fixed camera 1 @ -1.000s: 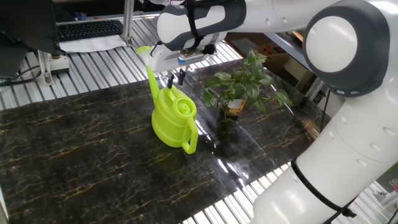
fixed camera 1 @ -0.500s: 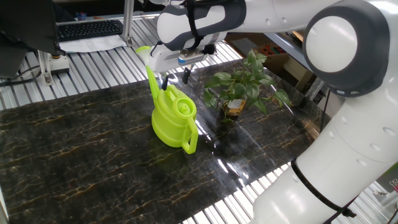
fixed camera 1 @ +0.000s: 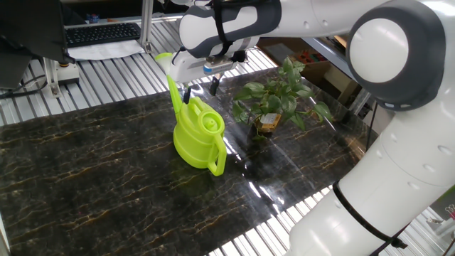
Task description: Water the plant
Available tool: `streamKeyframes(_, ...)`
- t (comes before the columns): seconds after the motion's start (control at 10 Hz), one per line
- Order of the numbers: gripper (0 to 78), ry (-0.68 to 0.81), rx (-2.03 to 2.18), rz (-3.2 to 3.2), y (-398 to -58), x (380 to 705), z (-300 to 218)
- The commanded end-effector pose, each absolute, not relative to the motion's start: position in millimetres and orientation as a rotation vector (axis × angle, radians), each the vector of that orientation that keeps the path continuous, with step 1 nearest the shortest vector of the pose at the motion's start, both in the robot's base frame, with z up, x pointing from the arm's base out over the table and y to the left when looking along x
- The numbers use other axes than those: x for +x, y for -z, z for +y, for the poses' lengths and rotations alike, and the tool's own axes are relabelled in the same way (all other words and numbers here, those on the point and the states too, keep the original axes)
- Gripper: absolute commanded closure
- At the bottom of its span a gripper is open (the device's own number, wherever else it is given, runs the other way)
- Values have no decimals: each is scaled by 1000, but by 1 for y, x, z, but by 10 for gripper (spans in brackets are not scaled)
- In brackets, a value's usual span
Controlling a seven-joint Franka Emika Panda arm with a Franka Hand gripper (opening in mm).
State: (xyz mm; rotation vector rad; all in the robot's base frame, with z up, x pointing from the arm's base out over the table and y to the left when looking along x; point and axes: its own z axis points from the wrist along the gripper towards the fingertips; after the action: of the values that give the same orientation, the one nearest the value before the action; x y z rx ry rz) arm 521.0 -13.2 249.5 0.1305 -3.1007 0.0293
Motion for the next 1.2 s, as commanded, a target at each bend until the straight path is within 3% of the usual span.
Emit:
streamKeyframes(0.1, 1, -14, 93, -3086, -227, 523, -12)
streamKeyframes(1.2, 1, -14, 53, -3087, -204, 506, -11)
